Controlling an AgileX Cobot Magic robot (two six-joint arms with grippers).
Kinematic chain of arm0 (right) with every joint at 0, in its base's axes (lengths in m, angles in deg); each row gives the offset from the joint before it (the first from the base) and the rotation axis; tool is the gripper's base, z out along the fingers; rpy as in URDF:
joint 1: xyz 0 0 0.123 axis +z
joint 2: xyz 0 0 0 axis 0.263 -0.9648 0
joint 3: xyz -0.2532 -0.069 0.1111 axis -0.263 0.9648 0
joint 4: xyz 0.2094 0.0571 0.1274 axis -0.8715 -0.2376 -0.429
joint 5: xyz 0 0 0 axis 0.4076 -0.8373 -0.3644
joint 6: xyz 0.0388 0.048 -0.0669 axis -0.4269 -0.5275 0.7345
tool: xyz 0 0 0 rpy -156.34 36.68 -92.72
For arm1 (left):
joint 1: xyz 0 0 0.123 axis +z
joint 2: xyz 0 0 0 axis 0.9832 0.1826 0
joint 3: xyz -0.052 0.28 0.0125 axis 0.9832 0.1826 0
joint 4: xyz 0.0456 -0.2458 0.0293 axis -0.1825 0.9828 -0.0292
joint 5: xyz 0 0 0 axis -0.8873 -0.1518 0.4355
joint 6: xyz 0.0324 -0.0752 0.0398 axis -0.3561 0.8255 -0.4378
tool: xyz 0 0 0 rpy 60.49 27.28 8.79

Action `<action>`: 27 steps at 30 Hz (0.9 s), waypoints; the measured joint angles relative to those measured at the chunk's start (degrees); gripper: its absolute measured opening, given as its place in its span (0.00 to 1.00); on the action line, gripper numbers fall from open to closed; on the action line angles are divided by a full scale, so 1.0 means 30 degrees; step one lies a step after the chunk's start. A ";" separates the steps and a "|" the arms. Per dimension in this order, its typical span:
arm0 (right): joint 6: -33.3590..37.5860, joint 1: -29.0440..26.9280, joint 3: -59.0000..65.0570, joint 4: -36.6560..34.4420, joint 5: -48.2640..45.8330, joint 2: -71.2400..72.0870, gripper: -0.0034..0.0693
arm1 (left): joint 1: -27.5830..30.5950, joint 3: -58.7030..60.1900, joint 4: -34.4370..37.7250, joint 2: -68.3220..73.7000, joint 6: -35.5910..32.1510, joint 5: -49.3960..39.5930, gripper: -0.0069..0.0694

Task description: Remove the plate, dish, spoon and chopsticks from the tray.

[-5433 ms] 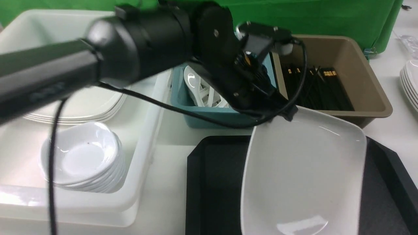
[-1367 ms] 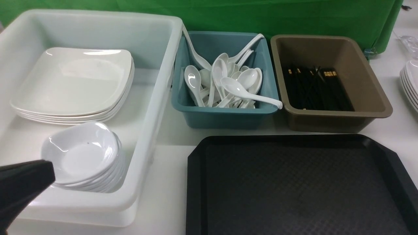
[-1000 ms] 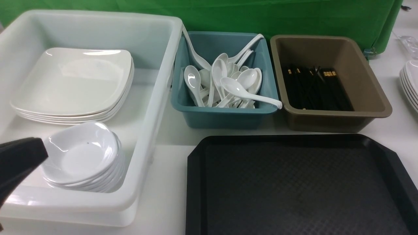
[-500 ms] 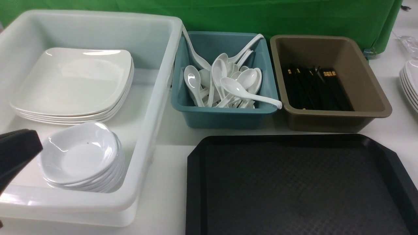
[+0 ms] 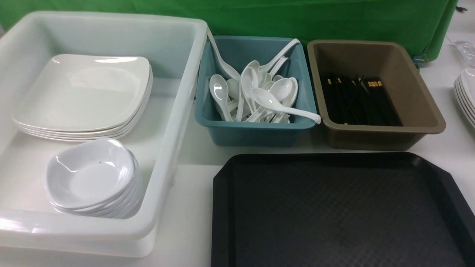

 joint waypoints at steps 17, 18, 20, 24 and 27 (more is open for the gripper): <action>-0.0136 0.0000 0.0000 0.0000 -0.0054 0.0000 0.37 | 0.0902 0.2347 -0.0577 -0.0536 0.0354 -0.1725 0.11; -0.0159 0.0000 0.0000 0.0000 -0.0054 0.0000 0.37 | 0.0902 0.2347 -0.0595 -0.0536 0.0354 -0.1725 0.11; -0.0159 0.0000 0.0000 0.0000 -0.0054 0.0000 0.38 | 0.0902 0.2347 -0.0595 -0.0536 0.0354 -0.1725 0.11; -0.0184 0.0000 0.0000 0.0000 -0.0054 0.0000 0.38 | 0.0902 0.2347 -0.0595 -0.0536 0.0354 -0.1725 0.11; -0.0200 0.0000 0.0000 0.0000 -0.0054 0.0000 0.38 | 0.0902 0.2347 -0.0600 -0.0536 0.0354 -0.1725 0.11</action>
